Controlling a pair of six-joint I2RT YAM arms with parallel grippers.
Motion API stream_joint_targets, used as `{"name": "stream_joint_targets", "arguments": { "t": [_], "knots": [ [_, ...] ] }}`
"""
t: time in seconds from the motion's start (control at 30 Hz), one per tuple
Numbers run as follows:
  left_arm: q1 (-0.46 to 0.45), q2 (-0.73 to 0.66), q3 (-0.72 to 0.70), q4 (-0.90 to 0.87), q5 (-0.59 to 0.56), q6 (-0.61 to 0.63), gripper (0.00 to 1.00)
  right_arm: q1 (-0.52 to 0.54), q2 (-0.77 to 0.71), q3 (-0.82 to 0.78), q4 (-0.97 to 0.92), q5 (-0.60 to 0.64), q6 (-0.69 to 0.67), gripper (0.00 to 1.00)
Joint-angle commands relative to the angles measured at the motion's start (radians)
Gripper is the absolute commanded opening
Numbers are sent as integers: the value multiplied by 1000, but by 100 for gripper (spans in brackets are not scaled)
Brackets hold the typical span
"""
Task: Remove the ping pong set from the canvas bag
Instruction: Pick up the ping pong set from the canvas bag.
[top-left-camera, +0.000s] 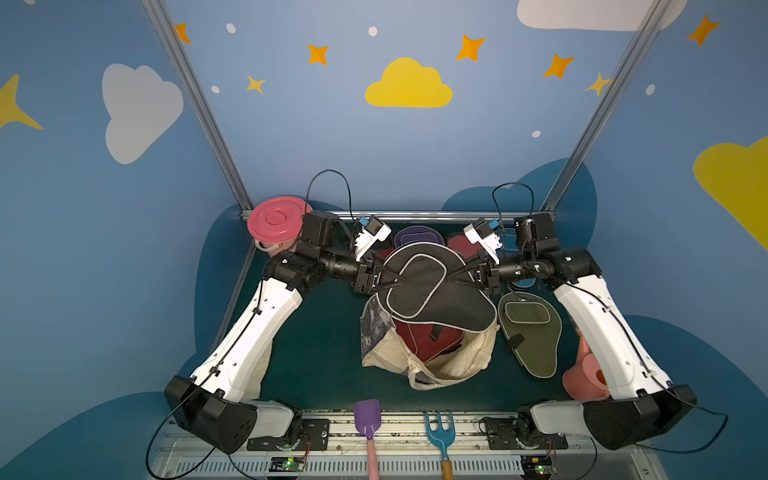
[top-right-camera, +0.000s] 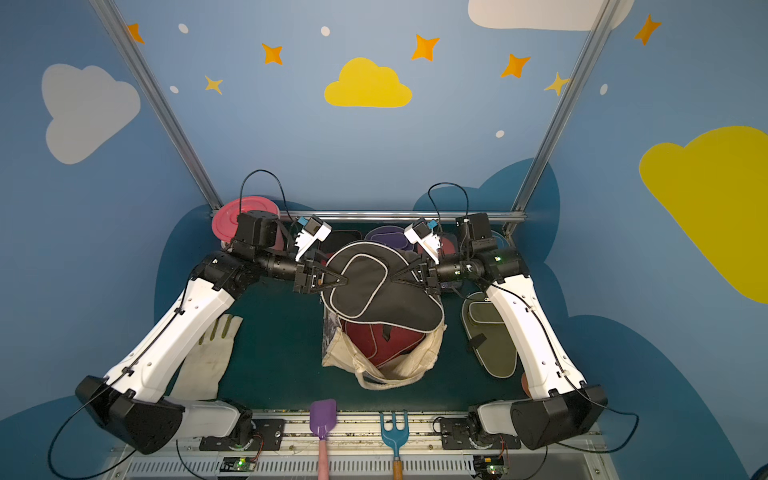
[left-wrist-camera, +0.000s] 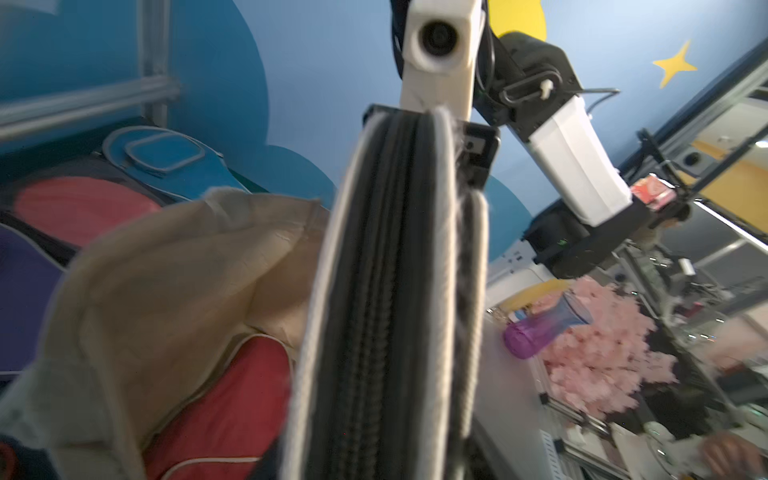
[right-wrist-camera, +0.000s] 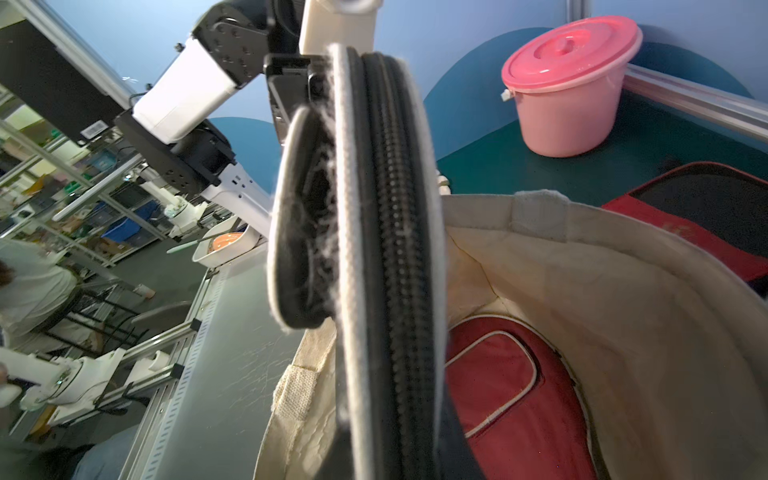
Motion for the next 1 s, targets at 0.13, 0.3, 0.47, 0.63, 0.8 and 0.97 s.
{"name": "stream_joint_targets", "arguments": {
  "t": [0.13,0.3,0.47,0.63,0.8,0.97],
  "knots": [
    [50,-299,-181,232,-465,-147,100,-30,-116,-11,316,94,293,0],
    [70,-468,-338,352,-527,-288,100,-38,-138,-8,544,114,524,0],
    [66,-477,-450,546,-455,-445,100,-17,-150,-78,821,190,774,0],
    [21,-387,-494,751,-428,-536,100,44,-153,-150,983,275,878,0],
    [-27,-282,-493,942,-393,-590,100,88,-159,-231,1147,345,976,0],
    [-50,-210,-484,1029,-386,-623,100,119,-147,-282,1278,370,1055,0]
  ]
}}
